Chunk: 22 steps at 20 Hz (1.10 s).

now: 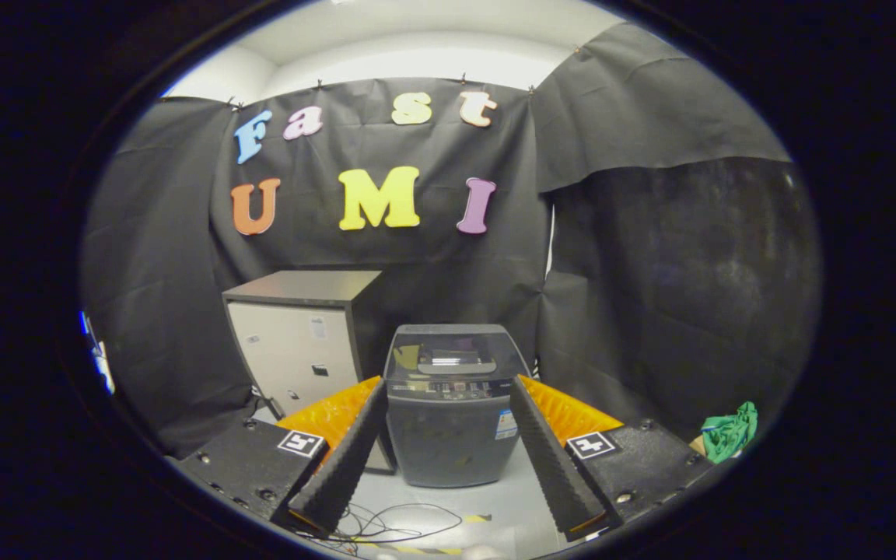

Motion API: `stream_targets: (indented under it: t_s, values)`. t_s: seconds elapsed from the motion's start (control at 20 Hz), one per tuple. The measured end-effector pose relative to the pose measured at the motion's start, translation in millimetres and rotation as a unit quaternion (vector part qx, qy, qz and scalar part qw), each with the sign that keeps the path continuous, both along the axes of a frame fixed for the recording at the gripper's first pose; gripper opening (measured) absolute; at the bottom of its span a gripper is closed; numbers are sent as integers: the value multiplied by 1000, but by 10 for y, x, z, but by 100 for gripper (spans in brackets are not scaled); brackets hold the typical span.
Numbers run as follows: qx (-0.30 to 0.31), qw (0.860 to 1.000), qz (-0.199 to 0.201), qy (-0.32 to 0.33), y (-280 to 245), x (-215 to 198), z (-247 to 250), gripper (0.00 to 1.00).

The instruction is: Put the clothes into the washing machine and then close the washing machine lid.

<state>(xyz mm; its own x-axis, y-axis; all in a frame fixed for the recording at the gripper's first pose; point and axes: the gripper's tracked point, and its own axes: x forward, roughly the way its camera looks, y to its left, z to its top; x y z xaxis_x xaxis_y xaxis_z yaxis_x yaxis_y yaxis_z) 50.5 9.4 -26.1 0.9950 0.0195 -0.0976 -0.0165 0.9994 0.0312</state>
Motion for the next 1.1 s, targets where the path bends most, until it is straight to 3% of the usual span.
stream_targets:
  t_s: [1.1]
  values:
    - [-1, 1000, -1, -14, -168, -43, 123, 99]
